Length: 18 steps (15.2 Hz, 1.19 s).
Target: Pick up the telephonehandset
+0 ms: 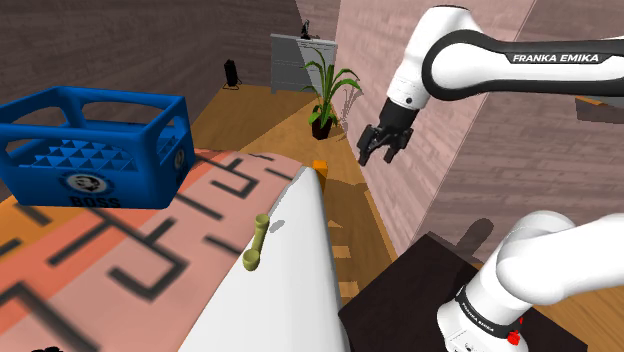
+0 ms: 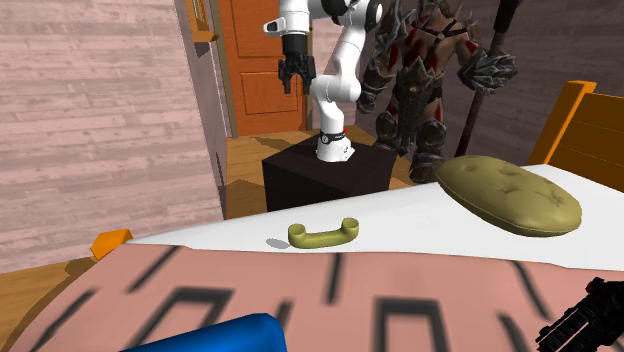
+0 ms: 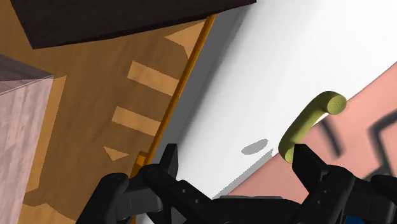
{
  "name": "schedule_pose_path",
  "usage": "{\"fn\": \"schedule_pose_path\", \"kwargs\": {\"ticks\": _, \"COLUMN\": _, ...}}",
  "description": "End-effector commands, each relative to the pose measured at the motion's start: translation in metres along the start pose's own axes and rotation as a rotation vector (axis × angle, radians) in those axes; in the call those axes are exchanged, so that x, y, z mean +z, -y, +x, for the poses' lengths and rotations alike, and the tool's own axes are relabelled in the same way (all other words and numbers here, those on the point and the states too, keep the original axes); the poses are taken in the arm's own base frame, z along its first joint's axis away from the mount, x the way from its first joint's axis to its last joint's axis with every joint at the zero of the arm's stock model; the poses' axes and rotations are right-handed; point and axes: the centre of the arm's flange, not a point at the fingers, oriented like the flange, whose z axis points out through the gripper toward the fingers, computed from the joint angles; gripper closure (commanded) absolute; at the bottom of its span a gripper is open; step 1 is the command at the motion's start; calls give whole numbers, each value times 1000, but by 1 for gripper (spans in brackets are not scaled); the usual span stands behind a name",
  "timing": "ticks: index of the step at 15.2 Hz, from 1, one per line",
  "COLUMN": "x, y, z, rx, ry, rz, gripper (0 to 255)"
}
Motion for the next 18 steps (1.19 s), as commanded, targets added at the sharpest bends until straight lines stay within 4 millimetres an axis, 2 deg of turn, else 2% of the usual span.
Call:
{"fn": "schedule_pose_path", "kwargs": {"ticks": 1, "x": 23, "y": 17, "z": 4, "rx": 34, "ry": 4, "rz": -5, "gripper": 0}}
{"fn": "schedule_pose_path", "kwargs": {"ticks": 18, "x": 197, "y": 155, "z": 62, "rx": 296, "ry": 48, "rz": -52, "gripper": 0}}
